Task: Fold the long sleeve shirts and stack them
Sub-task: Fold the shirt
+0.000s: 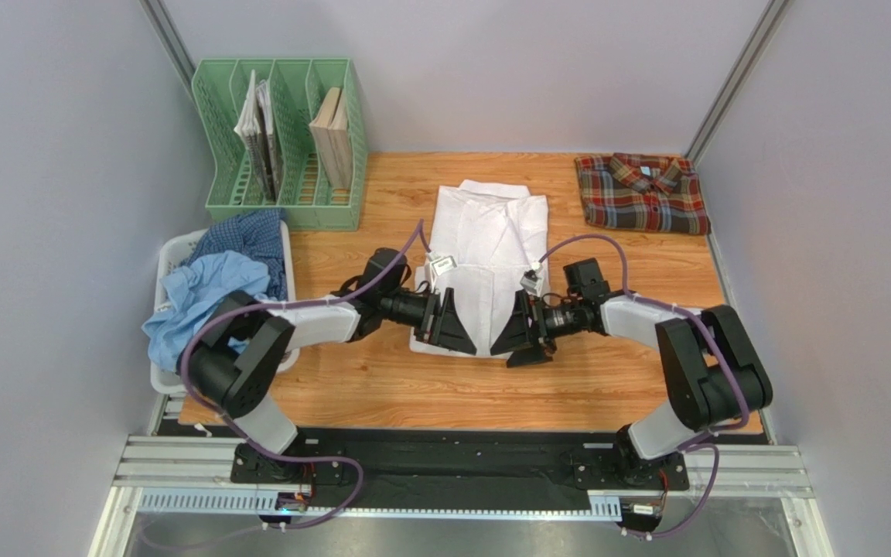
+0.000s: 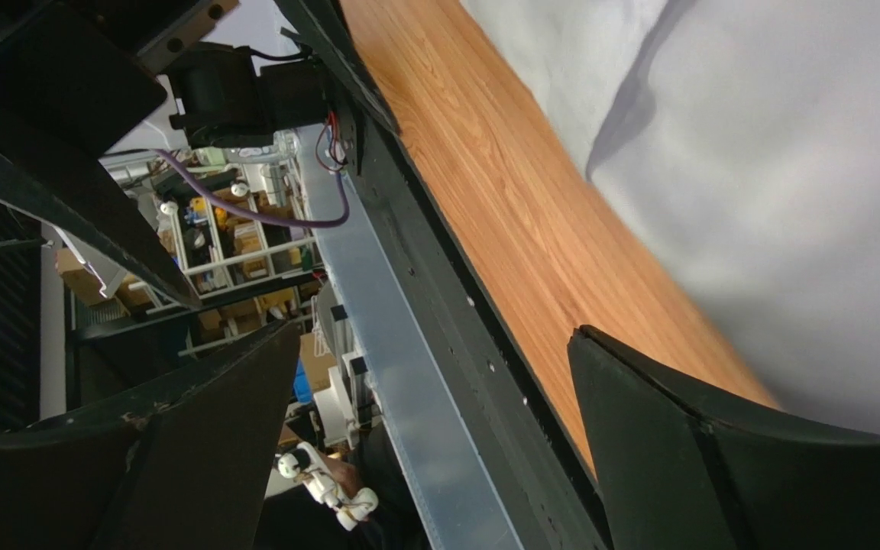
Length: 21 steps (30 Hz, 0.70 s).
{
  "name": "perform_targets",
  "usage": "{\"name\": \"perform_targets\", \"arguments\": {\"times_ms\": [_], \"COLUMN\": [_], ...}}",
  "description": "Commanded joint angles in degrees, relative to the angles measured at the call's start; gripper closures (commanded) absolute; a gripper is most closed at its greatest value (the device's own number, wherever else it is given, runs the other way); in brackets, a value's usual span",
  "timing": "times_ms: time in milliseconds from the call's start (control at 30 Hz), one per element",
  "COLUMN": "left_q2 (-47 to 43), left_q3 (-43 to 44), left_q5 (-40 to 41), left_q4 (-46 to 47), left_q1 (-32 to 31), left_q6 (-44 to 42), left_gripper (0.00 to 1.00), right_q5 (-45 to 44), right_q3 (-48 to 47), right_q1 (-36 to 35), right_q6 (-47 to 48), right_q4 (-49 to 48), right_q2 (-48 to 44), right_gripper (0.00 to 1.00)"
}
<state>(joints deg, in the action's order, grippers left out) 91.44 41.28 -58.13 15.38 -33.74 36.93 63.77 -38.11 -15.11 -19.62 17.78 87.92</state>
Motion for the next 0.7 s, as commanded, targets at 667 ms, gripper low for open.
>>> {"name": "perform_targets", "arguments": {"times_ms": [667], "left_q2": [7.7], "left_q3": [-5.7], "left_q5": [6.4], "left_q4": [-0.6], "left_q1": [9.7], "left_q6": [4.3], "left_gripper": [0.03], "right_q5": [3.8], "right_q3": [-6.5], "right_q1": [9.8], "right_q6": [15.1], "right_q4": [15.1], "right_q2": [24.4], "right_gripper": [0.09]}}
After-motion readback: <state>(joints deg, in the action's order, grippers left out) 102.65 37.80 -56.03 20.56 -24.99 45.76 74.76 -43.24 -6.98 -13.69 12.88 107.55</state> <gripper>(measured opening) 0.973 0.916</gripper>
